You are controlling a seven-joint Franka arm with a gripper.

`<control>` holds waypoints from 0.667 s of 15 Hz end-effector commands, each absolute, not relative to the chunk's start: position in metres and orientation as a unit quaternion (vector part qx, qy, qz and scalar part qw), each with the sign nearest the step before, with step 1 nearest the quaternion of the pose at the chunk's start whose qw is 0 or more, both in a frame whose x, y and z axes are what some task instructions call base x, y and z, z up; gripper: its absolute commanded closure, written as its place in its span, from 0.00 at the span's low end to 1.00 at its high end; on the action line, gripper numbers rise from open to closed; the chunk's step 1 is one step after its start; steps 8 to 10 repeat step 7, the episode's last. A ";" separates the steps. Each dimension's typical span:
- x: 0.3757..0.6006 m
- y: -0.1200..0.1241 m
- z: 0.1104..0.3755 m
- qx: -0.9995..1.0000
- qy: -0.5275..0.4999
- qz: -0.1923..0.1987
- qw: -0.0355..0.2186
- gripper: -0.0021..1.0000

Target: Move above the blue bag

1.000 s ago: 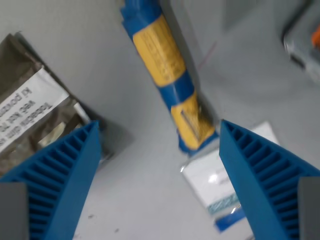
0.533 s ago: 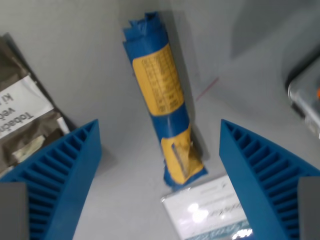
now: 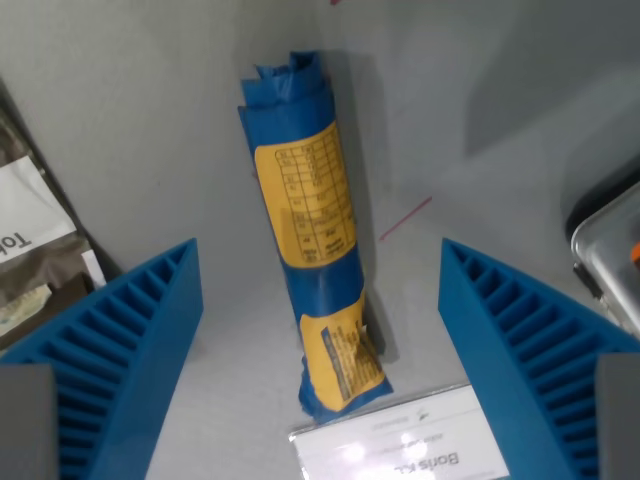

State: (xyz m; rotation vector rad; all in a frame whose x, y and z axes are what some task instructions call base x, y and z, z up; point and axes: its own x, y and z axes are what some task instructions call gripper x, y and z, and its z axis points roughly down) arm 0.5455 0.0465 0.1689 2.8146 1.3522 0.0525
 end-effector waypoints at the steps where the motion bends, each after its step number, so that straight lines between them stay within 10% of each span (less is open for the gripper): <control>1: 0.556 0.048 0.166 0.883 0.469 0.018 -0.014 0.00; 10: 0.557 0.047 0.164 0.888 0.458 0.019 -0.014 0.00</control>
